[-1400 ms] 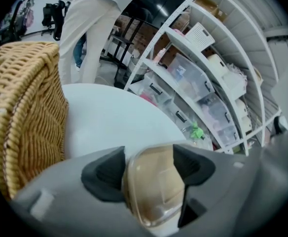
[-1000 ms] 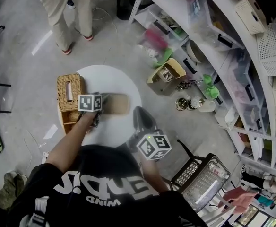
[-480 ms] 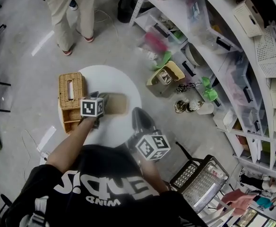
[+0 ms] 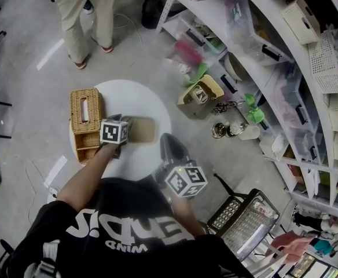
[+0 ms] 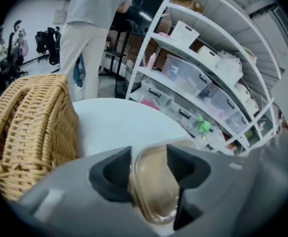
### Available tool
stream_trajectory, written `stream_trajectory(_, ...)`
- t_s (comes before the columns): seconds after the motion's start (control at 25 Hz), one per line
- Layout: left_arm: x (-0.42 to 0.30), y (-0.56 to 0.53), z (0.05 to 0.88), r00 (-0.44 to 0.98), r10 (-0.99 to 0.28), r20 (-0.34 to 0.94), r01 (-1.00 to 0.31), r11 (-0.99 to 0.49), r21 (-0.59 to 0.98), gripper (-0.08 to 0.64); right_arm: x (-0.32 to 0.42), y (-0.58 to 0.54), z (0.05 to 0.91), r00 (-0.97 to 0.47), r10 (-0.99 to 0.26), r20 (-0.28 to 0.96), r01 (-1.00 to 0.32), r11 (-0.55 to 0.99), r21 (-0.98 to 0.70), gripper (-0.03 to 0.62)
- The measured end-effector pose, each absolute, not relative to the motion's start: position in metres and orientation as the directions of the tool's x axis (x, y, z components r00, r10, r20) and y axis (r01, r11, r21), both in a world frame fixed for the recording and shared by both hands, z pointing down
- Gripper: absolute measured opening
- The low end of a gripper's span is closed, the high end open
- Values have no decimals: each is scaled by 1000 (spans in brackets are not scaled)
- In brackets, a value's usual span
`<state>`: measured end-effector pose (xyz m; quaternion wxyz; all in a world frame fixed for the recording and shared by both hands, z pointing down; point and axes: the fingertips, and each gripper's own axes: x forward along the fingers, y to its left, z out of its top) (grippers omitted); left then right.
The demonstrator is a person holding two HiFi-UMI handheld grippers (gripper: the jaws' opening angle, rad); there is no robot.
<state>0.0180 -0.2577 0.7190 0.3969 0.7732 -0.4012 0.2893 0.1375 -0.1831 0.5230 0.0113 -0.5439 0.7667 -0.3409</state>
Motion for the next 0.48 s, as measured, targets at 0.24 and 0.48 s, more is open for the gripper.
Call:
stream_trajectory(0.24, 22, -260, 716, 467, -442, 766, -854, -449, 262, 229, 138, -181, 524, -409, -841, 355, -826, 175, -536, 0)
stream_trajectory(0.48, 25, -259, 713, 472, -452, 757, -849, -466, 250, 229, 143, -179, 524, -403, -843, 356, -828, 169, -535, 0)
